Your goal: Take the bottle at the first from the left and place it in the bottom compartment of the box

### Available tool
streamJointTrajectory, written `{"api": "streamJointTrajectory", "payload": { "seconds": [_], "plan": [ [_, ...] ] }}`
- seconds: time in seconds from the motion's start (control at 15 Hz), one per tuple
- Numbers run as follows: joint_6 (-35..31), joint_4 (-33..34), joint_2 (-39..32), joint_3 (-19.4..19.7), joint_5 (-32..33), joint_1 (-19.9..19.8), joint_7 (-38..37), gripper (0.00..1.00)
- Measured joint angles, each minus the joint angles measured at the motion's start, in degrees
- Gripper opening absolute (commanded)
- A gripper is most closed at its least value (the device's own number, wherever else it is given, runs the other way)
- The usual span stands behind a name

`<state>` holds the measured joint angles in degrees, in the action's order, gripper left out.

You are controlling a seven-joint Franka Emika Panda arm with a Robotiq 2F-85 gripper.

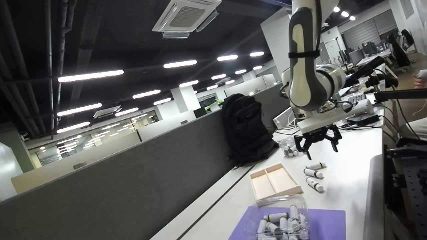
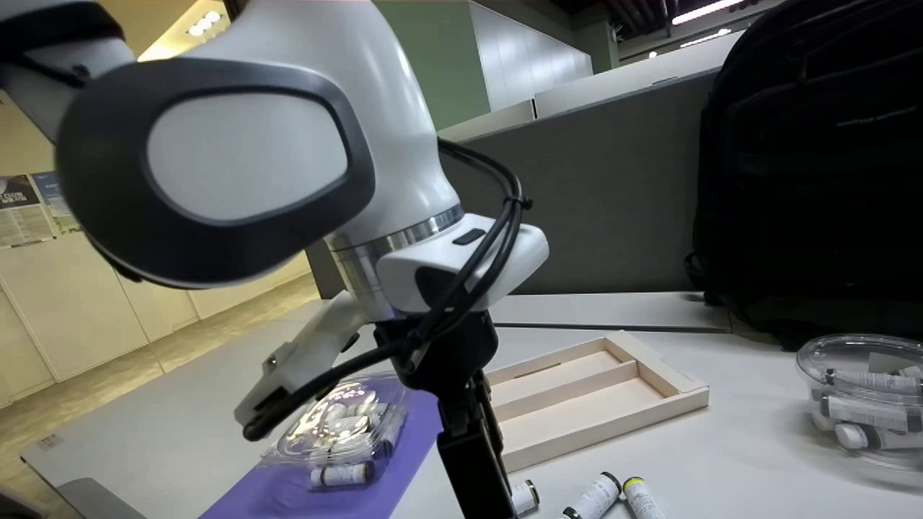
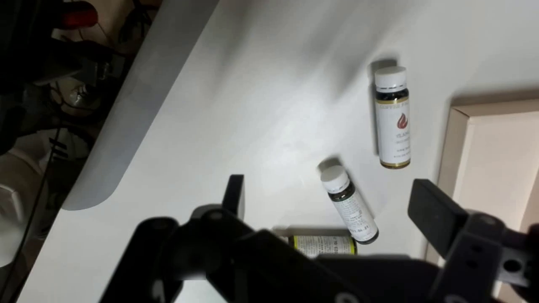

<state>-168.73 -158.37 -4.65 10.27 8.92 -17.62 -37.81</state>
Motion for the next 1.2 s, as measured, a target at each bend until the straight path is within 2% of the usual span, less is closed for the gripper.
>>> {"api": "streamJointTrajectory", "payload": {
  "seconds": [0.2,0.33,0.53,0.73,0.93,1.0,1.07,1.2],
  "plan": [
    [-2.1,2.0,-4.8,-0.2,-9.9,2.3,6.5,1.00],
    [-2.3,3.7,-7.8,-1.7,-15.2,2.7,10.2,1.00],
    [-2.3,6.8,-11.7,-4.9,-19.3,1.5,12.9,1.00],
    [-2.2,9.3,-14.8,-5.2,-23.6,2.0,16.9,1.00],
    [-2.2,10.5,-17.3,-5.6,-25.0,1.7,18.7,1.00],
    [-2.2,10.8,-18.0,-5.6,-25.5,1.7,19.2,0.91],
    [-2.2,11.0,-18.7,-5.6,-26.0,1.7,19.8,0.74],
    [-2.2,11.5,-19.8,-5.6,-26.2,1.7,20.1,0.60]
  ]
}}
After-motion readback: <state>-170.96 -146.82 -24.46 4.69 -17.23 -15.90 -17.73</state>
